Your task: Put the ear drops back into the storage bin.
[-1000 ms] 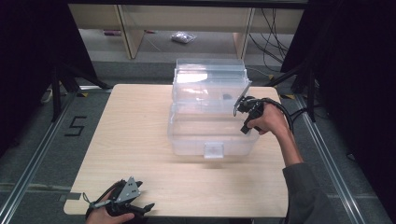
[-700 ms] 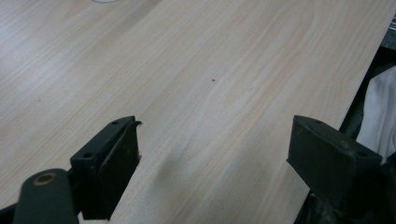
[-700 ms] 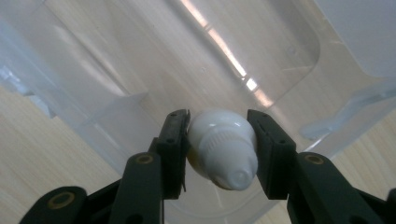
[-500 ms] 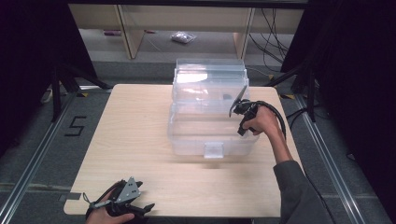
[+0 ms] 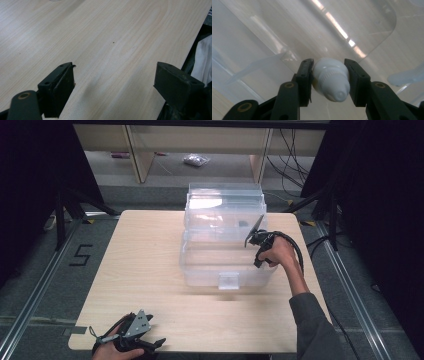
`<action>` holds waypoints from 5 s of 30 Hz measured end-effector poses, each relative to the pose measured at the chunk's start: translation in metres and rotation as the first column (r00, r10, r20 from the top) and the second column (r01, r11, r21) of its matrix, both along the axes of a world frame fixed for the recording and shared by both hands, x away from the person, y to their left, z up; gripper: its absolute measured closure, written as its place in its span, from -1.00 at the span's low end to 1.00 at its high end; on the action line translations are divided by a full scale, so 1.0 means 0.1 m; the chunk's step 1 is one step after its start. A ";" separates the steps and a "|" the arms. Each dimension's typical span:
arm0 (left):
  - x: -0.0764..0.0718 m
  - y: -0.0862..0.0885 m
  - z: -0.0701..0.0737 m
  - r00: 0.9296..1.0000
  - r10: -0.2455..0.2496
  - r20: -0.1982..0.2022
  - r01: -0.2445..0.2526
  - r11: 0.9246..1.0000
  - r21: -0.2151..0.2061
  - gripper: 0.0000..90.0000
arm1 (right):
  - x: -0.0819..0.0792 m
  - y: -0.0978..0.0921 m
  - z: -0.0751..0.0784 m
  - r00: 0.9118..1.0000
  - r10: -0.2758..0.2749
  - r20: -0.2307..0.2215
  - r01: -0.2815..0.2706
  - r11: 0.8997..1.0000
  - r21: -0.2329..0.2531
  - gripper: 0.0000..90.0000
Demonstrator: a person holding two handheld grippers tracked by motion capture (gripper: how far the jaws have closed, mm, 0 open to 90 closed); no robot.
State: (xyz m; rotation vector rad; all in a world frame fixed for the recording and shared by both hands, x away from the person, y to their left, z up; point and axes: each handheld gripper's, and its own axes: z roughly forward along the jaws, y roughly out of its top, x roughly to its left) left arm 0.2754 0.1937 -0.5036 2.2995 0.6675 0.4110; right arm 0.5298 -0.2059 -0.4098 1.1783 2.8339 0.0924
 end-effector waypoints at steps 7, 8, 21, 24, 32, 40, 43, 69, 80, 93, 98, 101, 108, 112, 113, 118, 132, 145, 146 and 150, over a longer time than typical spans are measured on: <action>0.00 0.01 0.00 1.000 0.000 0.000 0.000 1.000 -0.008 -0.65 | 0.04 0.04 -0.11 1.000 0.012 -0.009 -0.012 1.000 0.002 0.34; 0.00 0.01 0.00 1.000 0.000 0.000 0.000 1.000 -0.008 -0.65 | 0.04 0.04 -0.11 1.000 0.012 -0.009 -0.012 1.000 0.002 0.34; 0.00 0.00 0.00 1.000 -0.007 -0.005 0.007 1.000 0.002 -0.65 | 0.04 0.07 -0.20 1.000 -0.007 -0.019 0.007 1.000 -0.013 0.34; 0.00 0.01 0.00 1.000 -0.004 -0.005 0.004 1.000 -0.001 -0.65 | 0.04 0.09 -0.20 0.999 -0.036 -0.037 0.035 0.999 -0.024 0.34; 0.00 0.00 0.00 1.000 -0.005 -0.006 0.005 1.000 -0.002 -0.65 | 0.08 0.05 -0.24 1.000 0.021 -0.022 -0.021 0.999 -0.035 0.33; 0.01 0.01 0.00 1.000 -0.004 -0.005 0.004 1.000 -0.002 -0.65 | 0.02 0.04 -0.10 1.000 0.004 0.031 -0.003 1.000 -0.029 0.18; 0.00 0.00 0.00 1.000 -0.007 -0.006 0.007 1.000 0.001 -0.65 | -0.02 0.01 -0.02 0.997 0.000 0.080 -0.001 1.000 0.001 0.05; 0.01 0.00 0.00 1.000 -0.006 -0.005 0.006 1.000 0.002 -0.64 | -0.23 0.05 0.27 0.981 -0.022 0.193 -0.007 0.989 0.145 -0.27; 0.01 0.00 0.00 1.000 -0.006 -0.005 0.006 1.000 0.005 -0.65 | -0.28 0.10 0.33 0.970 -0.030 0.242 -0.012 0.985 0.172 -0.31; 0.01 0.00 0.00 1.000 -0.005 -0.005 0.005 1.000 0.001 -0.65 | -0.35 0.10 0.29 0.971 -0.044 0.235 -0.007 0.977 0.212 -0.36; 0.01 0.00 0.00 1.000 -0.006 -0.006 0.006 1.000 0.002 -0.64 | -0.38 0.08 0.31 0.970 -0.053 0.236 -0.002 0.974 0.226 -0.36; 0.01 0.00 0.00 1.000 -0.006 -0.006 0.006 1.000 0.003 -0.65 | -0.42 0.05 0.31 0.968 -0.056 0.244 -0.003 0.973 0.232 -0.36; 0.00 0.00 -0.02 1.000 0.012 -0.014 -0.012 1.000 -0.004 -0.65 | -0.49 0.00 0.33 0.965 -0.061 0.257 -0.005 0.969 0.248 -0.37; 0.00 0.00 -0.01 1.000 0.007 -0.012 -0.007 1.000 0.000 -0.65 | -0.55 -0.03 0.34 0.962 -0.076 0.264 0.005 0.965 0.263 -0.37; 0.00 0.00 -0.02 1.000 0.012 -0.015 -0.012 1.000 -0.004 -0.65 | -0.56 -0.04 0.33 0.960 -0.064 0.273 -0.010 0.965 0.261 -0.37; 0.01 0.00 0.00 1.000 -0.008 -0.006 0.008 1.000 0.003 -0.65 | -0.63 -0.06 0.34 0.956 -0.064 0.285 -0.016 0.963 0.270 -0.38; 0.01 0.00 -0.01 1.000 -0.006 -0.005 0.006 1.000 0.001 -0.65 | -0.85 -0.13 0.35 0.946 -0.093 0.309 -0.018 0.941 0.339 -0.40; 0.00 0.00 -0.01 1.000 0.004 -0.007 -0.004 1.000 0.001 -0.65 | -1.03 -0.20 0.35 0.935 -0.094 0.343 -0.045 0.925 0.377 -0.46; 0.01 0.00 0.00 1.000 -0.007 -0.005 0.007 1.000 0.001 -0.65 | -1.04 -0.22 0.34 0.921 -0.089 0.379 -0.069 0.920 0.385 -0.46; 0.01 0.01 0.00 1.000 -0.004 -0.006 0.004 1.000 0.001 -0.64 | -1.08 -0.21 0.33 0.915 -0.091 0.393 -0.075 0.919 0.387 -0.47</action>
